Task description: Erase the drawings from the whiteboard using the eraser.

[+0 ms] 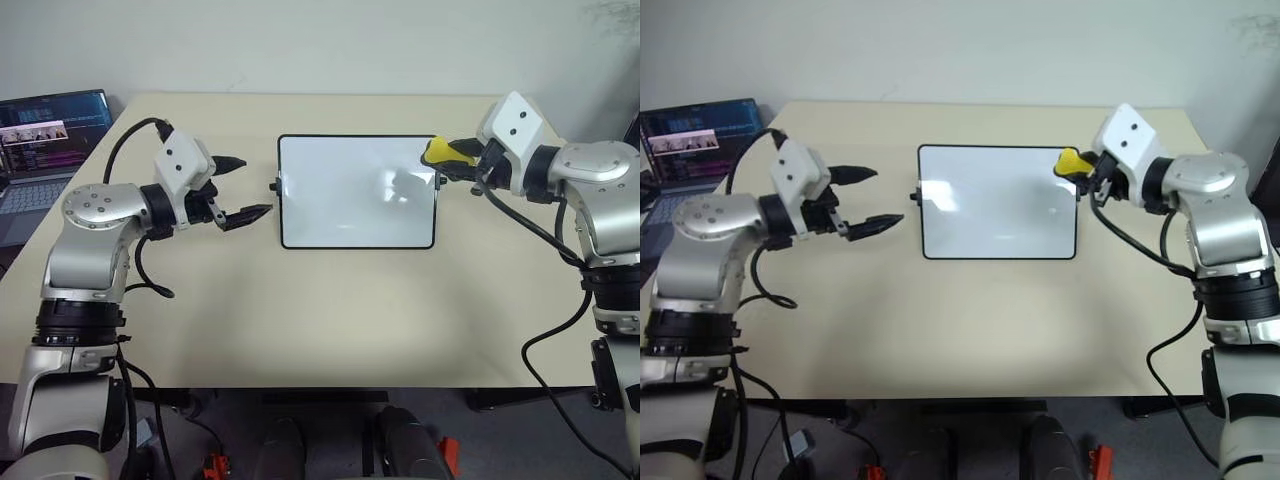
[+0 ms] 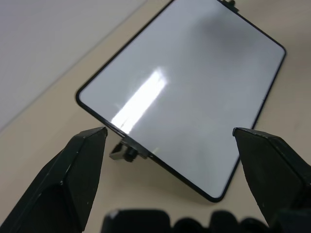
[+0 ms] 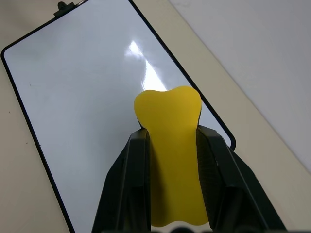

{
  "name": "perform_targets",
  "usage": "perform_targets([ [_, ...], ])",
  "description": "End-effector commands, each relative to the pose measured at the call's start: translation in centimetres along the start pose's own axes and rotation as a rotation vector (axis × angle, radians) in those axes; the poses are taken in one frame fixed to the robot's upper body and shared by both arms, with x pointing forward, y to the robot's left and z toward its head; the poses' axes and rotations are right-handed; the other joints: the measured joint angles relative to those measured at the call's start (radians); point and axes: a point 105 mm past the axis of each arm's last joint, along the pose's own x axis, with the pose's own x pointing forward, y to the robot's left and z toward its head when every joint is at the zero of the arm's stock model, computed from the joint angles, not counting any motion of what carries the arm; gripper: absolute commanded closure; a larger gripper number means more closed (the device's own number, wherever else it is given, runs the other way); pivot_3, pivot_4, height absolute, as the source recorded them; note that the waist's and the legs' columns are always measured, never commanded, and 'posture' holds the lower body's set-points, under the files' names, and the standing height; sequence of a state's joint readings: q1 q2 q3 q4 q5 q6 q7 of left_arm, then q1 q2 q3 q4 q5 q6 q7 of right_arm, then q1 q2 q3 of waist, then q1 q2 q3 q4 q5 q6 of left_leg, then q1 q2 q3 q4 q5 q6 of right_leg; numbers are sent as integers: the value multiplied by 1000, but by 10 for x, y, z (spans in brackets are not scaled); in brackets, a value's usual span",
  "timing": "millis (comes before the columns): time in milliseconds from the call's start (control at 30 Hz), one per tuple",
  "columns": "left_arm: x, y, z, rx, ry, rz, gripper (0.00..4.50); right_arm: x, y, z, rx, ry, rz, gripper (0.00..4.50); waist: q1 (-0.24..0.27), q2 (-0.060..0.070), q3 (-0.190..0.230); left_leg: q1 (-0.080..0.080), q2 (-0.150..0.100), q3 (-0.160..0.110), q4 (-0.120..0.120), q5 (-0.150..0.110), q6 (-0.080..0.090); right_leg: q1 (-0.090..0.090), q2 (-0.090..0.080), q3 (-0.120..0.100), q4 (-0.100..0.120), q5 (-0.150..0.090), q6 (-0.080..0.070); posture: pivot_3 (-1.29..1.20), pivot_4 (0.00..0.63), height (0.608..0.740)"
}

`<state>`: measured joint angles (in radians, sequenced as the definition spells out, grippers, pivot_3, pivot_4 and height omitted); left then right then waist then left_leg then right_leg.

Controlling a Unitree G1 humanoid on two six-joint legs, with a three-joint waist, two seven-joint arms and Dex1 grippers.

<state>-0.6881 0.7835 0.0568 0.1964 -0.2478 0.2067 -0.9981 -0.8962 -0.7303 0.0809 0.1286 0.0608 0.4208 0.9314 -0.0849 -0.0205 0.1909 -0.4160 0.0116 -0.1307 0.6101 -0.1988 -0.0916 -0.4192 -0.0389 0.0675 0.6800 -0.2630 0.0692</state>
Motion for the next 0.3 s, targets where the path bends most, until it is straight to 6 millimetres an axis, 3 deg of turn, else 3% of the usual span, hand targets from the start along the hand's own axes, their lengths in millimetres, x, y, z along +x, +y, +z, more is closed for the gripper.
perform_targets([
  [33, -9, 12, 13, 59, -28, 37, 0, -10, -19, 11, -35, -32, -78, 3534, 0, 0, 0, 0, 0, 0, 0, 0, 0, 0, 0, 0, 0, 0, 0, 0, 150, 740],
  [200, -12, 10, 12, 69, -24, 35, 0, -17, -22, -4, -14, -5, -94, 3534, 1, 0, 0, 0, 0, 0, 0, 0, 0, 0, 0, 0, 0, 0, 0, 0, 150, 740],
  [300, -16, 10, 12, 60, -18, 39, 0, -18, -22, -3, 1, -12, -104, 3534, 0, 0, 0, 0, 0, 0, 0, 0, 0, 0, 0, 0, 0, 0, 0, 0, 150, 740],
])
